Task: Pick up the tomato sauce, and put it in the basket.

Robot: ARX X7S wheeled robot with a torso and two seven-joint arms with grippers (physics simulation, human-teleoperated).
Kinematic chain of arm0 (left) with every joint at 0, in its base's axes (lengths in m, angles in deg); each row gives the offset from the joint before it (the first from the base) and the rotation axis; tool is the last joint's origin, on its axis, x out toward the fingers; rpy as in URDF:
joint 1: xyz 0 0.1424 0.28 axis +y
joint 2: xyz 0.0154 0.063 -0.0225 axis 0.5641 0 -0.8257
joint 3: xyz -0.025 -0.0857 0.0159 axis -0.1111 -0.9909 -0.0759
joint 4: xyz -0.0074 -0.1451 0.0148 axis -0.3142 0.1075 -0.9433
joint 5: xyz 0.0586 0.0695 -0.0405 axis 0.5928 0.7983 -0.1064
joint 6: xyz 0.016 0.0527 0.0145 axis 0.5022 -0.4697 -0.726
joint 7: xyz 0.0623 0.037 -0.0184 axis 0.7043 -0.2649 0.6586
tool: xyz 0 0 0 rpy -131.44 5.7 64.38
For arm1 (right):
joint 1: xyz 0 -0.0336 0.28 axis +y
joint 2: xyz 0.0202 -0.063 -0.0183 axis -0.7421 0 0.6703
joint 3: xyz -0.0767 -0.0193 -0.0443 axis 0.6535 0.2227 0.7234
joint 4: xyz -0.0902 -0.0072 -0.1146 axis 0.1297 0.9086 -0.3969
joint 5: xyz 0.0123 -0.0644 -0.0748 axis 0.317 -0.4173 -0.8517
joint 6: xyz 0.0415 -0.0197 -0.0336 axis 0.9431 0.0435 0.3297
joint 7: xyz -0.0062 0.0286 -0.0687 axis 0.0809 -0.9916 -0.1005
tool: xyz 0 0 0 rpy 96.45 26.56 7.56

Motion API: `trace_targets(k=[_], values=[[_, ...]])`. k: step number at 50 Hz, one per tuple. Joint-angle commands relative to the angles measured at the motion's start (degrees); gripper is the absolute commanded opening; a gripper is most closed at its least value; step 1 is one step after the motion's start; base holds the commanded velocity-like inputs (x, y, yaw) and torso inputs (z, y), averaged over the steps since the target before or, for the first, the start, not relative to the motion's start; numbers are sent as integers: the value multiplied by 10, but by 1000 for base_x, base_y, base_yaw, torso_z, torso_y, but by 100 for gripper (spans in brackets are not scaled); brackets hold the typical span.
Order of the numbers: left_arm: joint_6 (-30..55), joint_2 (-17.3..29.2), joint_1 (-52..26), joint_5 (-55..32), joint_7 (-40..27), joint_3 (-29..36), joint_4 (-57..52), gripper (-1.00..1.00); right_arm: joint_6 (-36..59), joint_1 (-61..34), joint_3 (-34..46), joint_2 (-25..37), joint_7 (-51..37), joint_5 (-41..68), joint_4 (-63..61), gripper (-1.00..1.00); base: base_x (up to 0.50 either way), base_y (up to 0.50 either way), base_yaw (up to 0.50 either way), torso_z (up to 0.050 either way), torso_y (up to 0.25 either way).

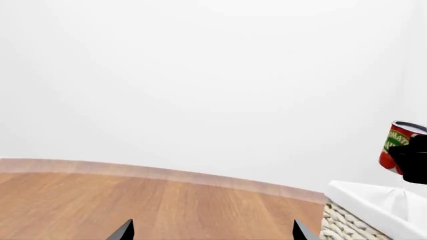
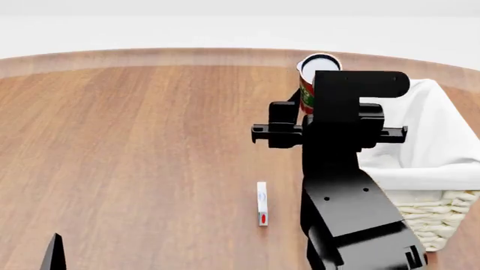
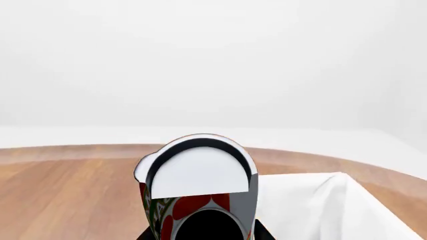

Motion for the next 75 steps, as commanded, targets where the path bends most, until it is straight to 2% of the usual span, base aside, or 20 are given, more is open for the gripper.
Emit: trace_targets(k=[1,25,34,38,53,54,56,58,60,70,73,75], values=[[-2,0,-3,0,0,2,5,100,-22,-52,-10,1,17,-24,85,-100,0,0,0,0,0],[-10,0,-2,-3,-2,5,14,100,-145,-164,-6,-13,37,-72,382,-100,0,0,0,0,0],[-11,2,-2,-3,-3,5,15,100,-210,-226,-6,-23,53,-84,529,-100,0,0,0,0,1],[-10,2,-2,-2,-4,7,15,100,-257,-267,-6,-31,64,-92,630,-100,0,0,0,0,0],[-10,4,-2,0,-7,11,15,100,-220,-269,-66,-21,65,-145,635,-100,0,0,0,0,0],[33,6,-5,3,-38,8,10,100,-216,-270,-73,-21,66,-148,635,-100,0,0,0,0,0],[-10,6,-7,4,-7,15,15,100,-207,-271,-84,-19,68,-156,635,-100,0,0,0,0,0],[51,11,-10,-7,-44,12,0,100,-206,-271,-95,-18,70,-163,635,-100,0,0,0,0,0],[14,8,-10,1,-22,15,13,100,-203,-271,-101,-19,71,-173,635,-100,0,0,0,0,0],[-9,2,0,-4,-17,13,26,100,-158,-294,-121,-23,83,-214,635,-100,0,0,0,0,1],[11,9,-2,6,-27,15,22,100,-149,-298,-128,-23,86,-219,635,-100,0,0,0,0,0],[-24,5,-3,5,-5,16,39,100,-140,-302,-132,-22,93,-221,635,-100,0,0,0,0,0]])
